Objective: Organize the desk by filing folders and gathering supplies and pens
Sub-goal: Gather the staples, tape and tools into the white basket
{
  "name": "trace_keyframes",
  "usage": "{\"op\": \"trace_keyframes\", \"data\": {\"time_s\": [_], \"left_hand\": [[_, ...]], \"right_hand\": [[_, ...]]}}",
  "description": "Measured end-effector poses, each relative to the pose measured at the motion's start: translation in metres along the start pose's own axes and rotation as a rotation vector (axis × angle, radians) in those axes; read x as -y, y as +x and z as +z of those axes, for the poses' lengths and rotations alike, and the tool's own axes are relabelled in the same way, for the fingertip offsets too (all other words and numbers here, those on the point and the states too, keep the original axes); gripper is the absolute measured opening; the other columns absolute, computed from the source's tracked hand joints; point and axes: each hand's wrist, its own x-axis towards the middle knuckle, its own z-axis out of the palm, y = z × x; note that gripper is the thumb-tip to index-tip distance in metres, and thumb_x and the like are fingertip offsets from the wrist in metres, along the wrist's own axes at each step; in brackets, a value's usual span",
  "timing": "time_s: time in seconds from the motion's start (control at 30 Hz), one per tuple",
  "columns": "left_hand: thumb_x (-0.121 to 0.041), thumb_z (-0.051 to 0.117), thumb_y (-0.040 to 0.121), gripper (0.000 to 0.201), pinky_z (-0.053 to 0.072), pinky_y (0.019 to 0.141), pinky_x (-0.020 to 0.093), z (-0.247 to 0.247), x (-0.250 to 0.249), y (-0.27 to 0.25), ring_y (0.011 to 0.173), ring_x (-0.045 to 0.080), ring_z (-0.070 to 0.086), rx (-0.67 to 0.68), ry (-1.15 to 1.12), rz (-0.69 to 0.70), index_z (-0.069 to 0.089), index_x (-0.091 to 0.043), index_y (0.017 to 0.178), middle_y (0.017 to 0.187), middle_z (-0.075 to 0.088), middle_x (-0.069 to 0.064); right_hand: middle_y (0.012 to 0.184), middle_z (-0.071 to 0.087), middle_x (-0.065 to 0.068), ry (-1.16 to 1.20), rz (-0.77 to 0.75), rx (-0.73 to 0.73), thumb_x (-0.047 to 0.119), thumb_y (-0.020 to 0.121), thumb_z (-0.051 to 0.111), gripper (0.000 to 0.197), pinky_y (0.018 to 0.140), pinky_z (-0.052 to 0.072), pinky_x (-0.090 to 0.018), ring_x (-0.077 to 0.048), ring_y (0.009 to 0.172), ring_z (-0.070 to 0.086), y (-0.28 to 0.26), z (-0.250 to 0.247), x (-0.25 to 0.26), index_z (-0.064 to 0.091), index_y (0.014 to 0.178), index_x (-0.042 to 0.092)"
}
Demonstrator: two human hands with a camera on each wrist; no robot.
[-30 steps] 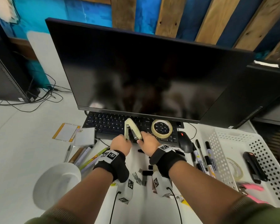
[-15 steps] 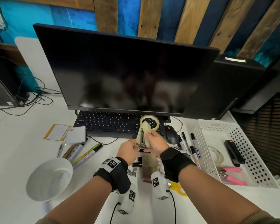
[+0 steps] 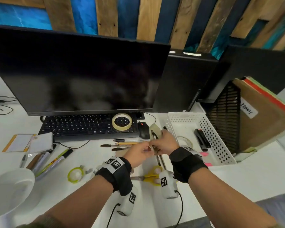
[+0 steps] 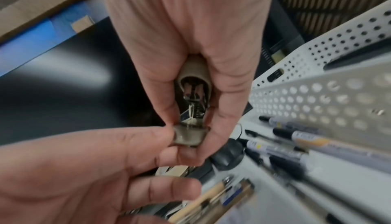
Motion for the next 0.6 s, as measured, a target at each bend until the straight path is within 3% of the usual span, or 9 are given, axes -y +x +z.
{"op": "trace_keyframes", "data": {"time_s": [0.03,0.1,0.2,0.3,0.4,0.6], "left_hand": [[-0.009,0.052,0.093,0.03,0.039,0.061,0.003,0.007,-0.004,0.003,0.075,0.002,0.05,0.027,0.003,0.022,0.054,-0.012,0.123,0.099,0.055,0.001],[-0.006,0.052,0.093,0.035,0.037,0.058,0.003,0.022,-0.013,0.009,0.07,0.004,0.047,0.075,0.029,0.054,0.051,-0.012,0.127,0.101,0.052,0.003],[-0.013,0.052,0.092,0.039,0.044,0.079,0.022,0.039,-0.025,0.019,0.087,0.015,0.054,0.114,0.175,0.096,0.048,-0.018,0.131,0.117,0.056,0.009],[-0.017,0.052,0.093,0.043,0.035,0.101,0.023,0.054,-0.033,0.03,0.122,0.018,0.046,0.115,0.334,0.121,0.045,-0.018,0.135,0.136,0.045,0.005],[-0.018,0.052,0.092,0.044,0.027,0.109,0.021,0.07,-0.037,0.043,0.133,0.016,0.036,0.122,0.43,0.154,0.046,-0.016,0.136,0.143,0.038,0.003],[-0.029,0.044,0.096,0.05,0.014,0.118,0.025,0.091,-0.043,0.066,0.145,0.014,0.011,0.114,0.504,0.079,0.034,-0.02,0.144,0.158,0.011,-0.003]], "right_hand": [[0.091,0.065,-0.02,-0.027,0.002,-0.023,0.037,0.038,0.069,0.069,0.071,0.057,-0.051,-0.035,0.083,0.065,-0.009,-0.012,0.006,0.054,0.097,0.004],[0.093,0.064,-0.019,-0.094,0.002,-0.072,0.024,0.056,0.073,0.056,0.074,0.056,-0.045,-0.032,0.084,0.062,-0.019,-0.035,0.008,0.054,0.102,0.001],[0.1,0.062,-0.016,-0.175,0.017,-0.146,0.016,0.071,0.071,0.047,0.077,0.053,-0.041,-0.033,0.096,0.061,-0.02,-0.066,0.0,0.051,0.11,-0.001],[0.113,0.06,-0.018,-0.26,0.052,-0.163,0.014,0.078,0.067,0.051,0.072,0.044,-0.031,-0.034,0.105,0.058,-0.014,-0.095,-0.012,0.044,0.121,0.0],[0.121,0.058,-0.019,-0.364,0.058,-0.131,0.011,0.08,0.065,0.066,0.074,0.038,-0.027,-0.035,0.109,0.056,-0.006,-0.122,-0.028,0.033,0.138,0.01],[0.128,0.055,-0.018,-0.52,0.055,-0.077,0.006,0.081,0.062,0.07,0.093,0.043,-0.032,-0.033,0.117,0.053,0.017,-0.155,-0.052,0.03,0.143,0.013]]}}
